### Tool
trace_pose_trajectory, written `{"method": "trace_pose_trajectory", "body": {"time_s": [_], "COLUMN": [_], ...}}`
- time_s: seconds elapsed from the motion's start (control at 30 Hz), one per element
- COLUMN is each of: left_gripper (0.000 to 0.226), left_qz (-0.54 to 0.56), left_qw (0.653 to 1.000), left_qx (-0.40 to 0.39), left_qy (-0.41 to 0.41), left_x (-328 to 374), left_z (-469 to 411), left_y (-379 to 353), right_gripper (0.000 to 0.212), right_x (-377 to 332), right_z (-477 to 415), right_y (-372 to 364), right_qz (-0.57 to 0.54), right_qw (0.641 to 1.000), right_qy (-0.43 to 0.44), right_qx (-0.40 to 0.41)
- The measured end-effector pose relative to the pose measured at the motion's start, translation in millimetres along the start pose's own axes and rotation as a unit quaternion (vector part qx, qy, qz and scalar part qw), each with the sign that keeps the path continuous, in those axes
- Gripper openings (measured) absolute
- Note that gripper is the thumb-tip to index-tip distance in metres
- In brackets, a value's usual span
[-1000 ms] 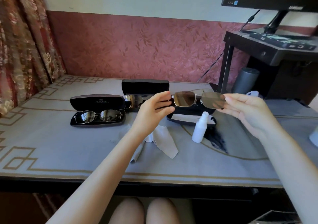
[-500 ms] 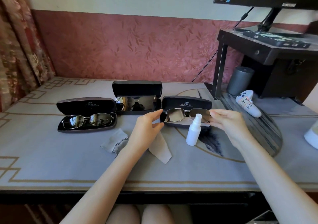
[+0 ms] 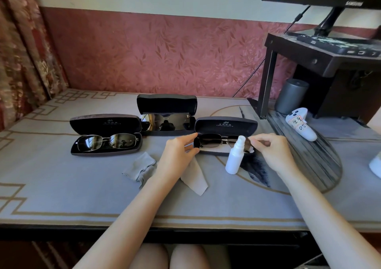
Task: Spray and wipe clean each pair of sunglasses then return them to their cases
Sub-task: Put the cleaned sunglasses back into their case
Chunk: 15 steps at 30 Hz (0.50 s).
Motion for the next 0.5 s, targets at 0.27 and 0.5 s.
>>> {"method": "trace_pose_trajectory", "body": {"time_s": [0.27,0.5], "left_gripper": [0.045,0.045], "left_qz": [-0.020,-0.012], "left_qw": [1.000,1.000], "left_qx": [0.005,0.002], "left_qy": [-0.012,-0.008], "left_x": [-0.8,-0.3], "left_z": [-1.4,-1.0], "left_y": [0.1,0.7], "right_gripper": [0.022,0.019], "right_x": [0.8,-7.9], "right_z": [2.9,11.2], "right_y": [-4.1,6.8], "right_qz": [-0.056,-0.080], "right_qw": [0.997,0.996], "right_qy": [-0.031,-0.038], "right_qx": [-0.034,-0.002]}}
Point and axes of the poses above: each hand's wrist, its own z-axis away from the middle knuckle, its own y-axis out of the back of the hand, x = y × z, the point moved 5 cm from there along -z, towards the middle knuckle, and after that the axes turned 7 degrees about -y, right-handed, at the moved point
